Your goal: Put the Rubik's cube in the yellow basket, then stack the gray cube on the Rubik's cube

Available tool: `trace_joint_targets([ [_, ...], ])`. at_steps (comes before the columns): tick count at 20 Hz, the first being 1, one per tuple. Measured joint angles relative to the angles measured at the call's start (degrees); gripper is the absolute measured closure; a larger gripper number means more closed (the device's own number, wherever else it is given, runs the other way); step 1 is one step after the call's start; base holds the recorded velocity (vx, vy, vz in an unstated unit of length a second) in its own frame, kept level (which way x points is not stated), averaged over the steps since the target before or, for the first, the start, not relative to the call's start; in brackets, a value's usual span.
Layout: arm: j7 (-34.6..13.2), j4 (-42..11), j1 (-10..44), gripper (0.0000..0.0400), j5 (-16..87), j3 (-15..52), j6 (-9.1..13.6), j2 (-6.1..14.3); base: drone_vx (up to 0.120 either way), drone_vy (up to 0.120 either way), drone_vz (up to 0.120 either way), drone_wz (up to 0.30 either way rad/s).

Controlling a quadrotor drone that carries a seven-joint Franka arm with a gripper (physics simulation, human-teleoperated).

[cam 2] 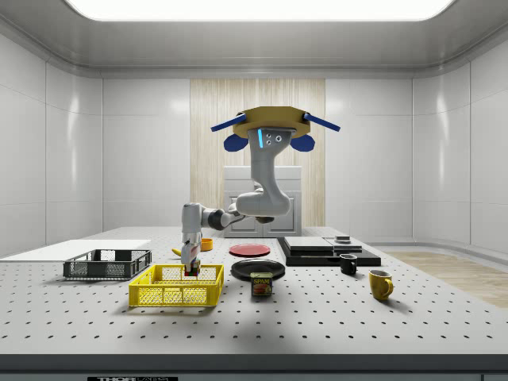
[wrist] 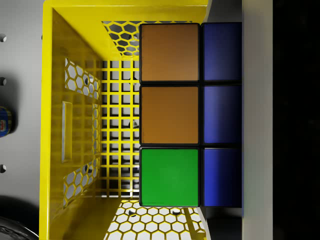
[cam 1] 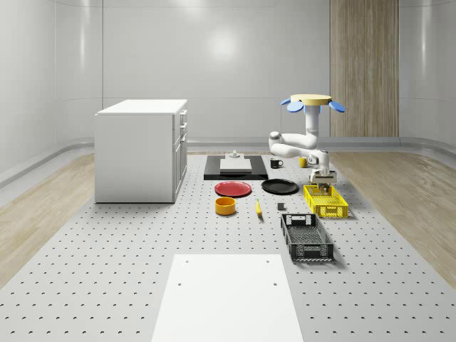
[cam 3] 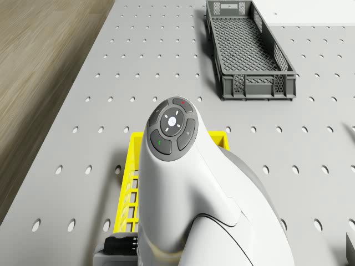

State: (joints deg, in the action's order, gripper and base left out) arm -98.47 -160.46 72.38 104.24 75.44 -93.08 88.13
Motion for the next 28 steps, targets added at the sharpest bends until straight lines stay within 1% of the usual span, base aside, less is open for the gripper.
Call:
trace_joint_targets([
  [10,0.0,1.9,1.2,0.0075,6.0,-6.5,-2.7,0.0,0.0,0.0,0.0,0.0],
  [20,0.1,4.3,2.4,0.0075,11.3,-12.0,-4.7,-1.0,0.0,0.0,0.0,0.0],
  [24,0.2,4.5,2.4,0.003,11.9,-12.5,-4.6,-1.4,0.0,0.0,0.0,0.0],
  [28,0.3,4.3,2.1,0.0011,11.7,-12.2,-4.1,-1.6,0.0,0.0,0.12,0.0],
])
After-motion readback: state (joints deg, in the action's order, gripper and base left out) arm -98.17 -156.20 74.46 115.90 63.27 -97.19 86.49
